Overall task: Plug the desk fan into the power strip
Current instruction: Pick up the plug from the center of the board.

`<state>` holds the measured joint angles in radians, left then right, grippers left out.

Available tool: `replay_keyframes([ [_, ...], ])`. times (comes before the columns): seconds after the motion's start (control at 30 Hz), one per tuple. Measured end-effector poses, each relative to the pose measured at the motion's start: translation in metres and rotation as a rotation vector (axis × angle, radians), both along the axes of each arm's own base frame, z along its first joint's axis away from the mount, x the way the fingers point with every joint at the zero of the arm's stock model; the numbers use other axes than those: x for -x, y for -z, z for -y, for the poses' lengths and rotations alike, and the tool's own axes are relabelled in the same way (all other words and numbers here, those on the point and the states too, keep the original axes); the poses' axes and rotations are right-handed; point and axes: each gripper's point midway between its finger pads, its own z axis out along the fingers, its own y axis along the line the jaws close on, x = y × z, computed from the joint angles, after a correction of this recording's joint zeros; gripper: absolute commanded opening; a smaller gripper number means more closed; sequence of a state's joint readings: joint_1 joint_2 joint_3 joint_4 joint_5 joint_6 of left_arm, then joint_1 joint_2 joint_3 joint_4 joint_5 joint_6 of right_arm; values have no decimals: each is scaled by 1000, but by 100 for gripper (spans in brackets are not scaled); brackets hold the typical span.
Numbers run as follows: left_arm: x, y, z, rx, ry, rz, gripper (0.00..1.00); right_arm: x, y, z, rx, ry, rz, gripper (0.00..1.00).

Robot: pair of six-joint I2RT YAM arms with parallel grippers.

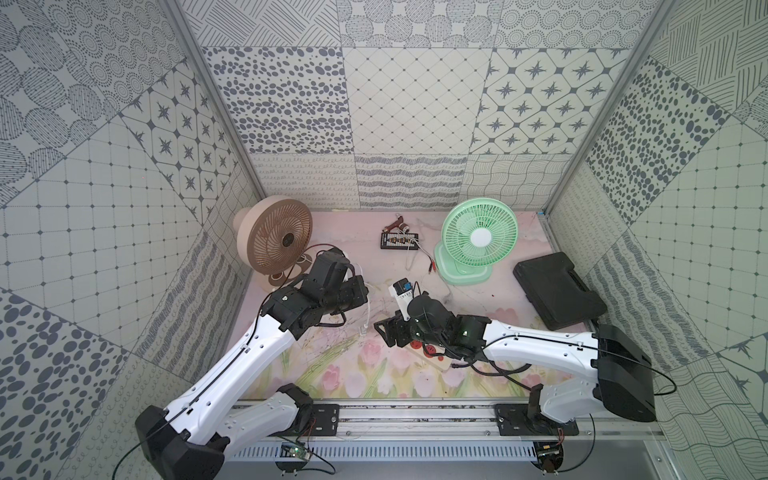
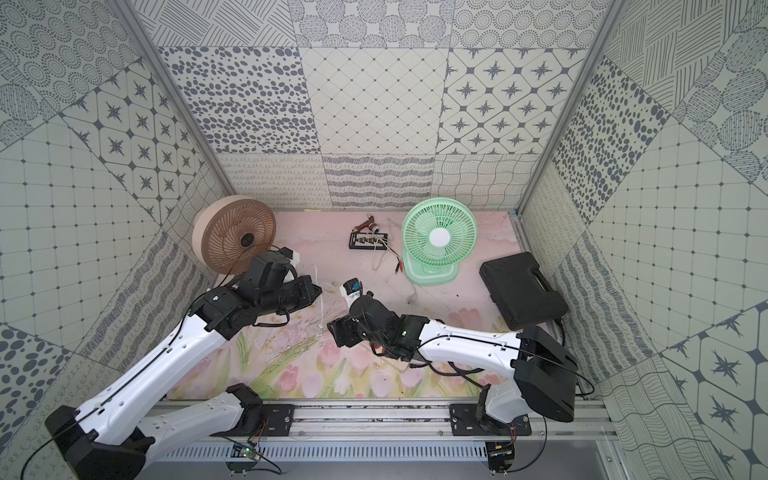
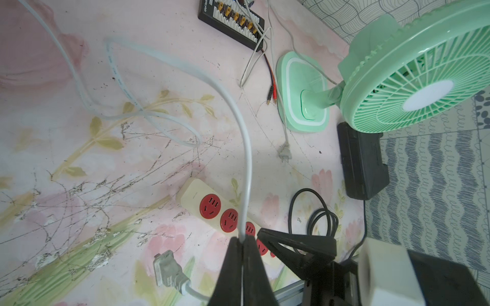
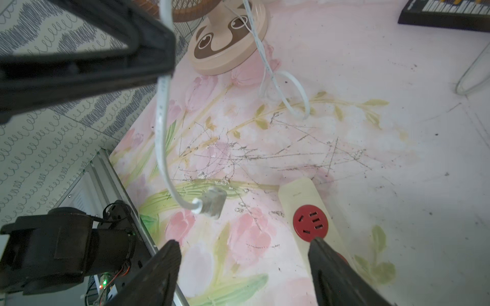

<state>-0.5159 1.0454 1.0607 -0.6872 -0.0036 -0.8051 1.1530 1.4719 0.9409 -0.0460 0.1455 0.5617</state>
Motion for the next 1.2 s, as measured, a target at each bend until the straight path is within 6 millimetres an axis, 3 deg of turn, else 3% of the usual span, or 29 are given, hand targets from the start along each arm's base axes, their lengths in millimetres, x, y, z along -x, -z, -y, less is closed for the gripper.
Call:
replay_keyframes([
  [0.17,1,0,5,50,-9,-11,0,0,6,-19,2,4,13,65],
  [0.33,0,-2,8,84,-17,-13,0,-6,10,-28,14,18,13,59],
  [0.47,1,0,8,92,-24,-23,0,-10,13,-33,15,37,3,46],
  [0.93,2,6,9,101,-37,-47,0,-8,47,-40,51,70,-80,36],
  [1.13,1,8,10,102,-37,-50,0,-4,51,-39,64,69,-97,35],
  [1.2,1,8,10,104,-37,-49,0,-4,52,-38,66,69,-101,30],
])
